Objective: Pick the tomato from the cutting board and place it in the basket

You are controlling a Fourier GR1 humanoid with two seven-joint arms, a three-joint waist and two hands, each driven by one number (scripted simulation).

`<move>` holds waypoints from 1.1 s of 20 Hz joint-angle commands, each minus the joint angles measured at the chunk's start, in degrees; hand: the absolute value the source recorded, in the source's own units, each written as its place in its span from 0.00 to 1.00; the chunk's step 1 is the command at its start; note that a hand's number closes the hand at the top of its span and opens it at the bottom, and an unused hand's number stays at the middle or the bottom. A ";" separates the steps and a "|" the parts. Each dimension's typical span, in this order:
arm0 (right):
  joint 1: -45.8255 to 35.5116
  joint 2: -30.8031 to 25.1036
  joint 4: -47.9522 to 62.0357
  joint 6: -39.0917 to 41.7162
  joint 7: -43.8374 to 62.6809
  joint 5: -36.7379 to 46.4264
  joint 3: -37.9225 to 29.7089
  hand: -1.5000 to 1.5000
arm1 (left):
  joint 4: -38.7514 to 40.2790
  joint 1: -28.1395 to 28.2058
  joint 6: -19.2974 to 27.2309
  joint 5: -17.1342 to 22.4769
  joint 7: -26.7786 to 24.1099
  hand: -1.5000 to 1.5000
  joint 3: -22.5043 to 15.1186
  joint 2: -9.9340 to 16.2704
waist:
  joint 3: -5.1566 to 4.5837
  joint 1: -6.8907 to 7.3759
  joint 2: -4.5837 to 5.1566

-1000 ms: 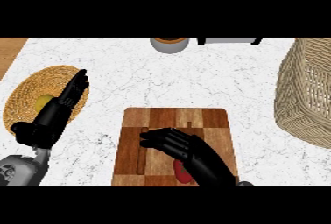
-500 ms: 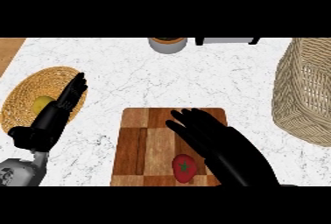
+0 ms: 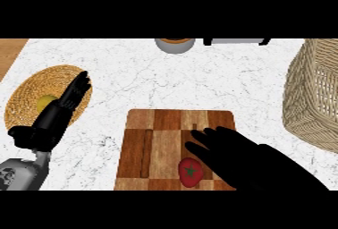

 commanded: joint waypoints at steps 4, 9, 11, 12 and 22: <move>-1.50 -3.05 -4.60 5.77 9.95 -13.39 -9.40 0.00 | 0.31 -0.44 -2.40 -1.22 0.40 0.50 1.94 -1.94 | 0.12 0.53 0.22; 7.53 -4.18 -8.03 6.21 2.95 -9.44 -11.47 0.00 | 0.55 0.50 -0.85 -5.95 -0.09 0.50 1.40 -5.96 | 0.18 0.47 0.26; 9.74 -1.79 -6.96 4.52 0.33 -5.04 -10.10 0.00 | -0.02 -0.22 -5.92 -2.14 1.36 0.50 4.96 -3.33 | 0.19 0.52 0.29; 4.14 3.13 -1.43 2.47 2.83 -1.86 -4.97 0.00 | 1.94 0.59 -6.23 -3.52 -1.40 0.50 5.35 -3.13 | 0.14 0.89 0.33; 19.78 4.53 8.21 -7.05 -25.52 21.77 -0.72 0.00 | 2.56 -1.57 -5.44 -7.97 1.43 0.50 5.51 -8.26 | 0.22 0.44 0.36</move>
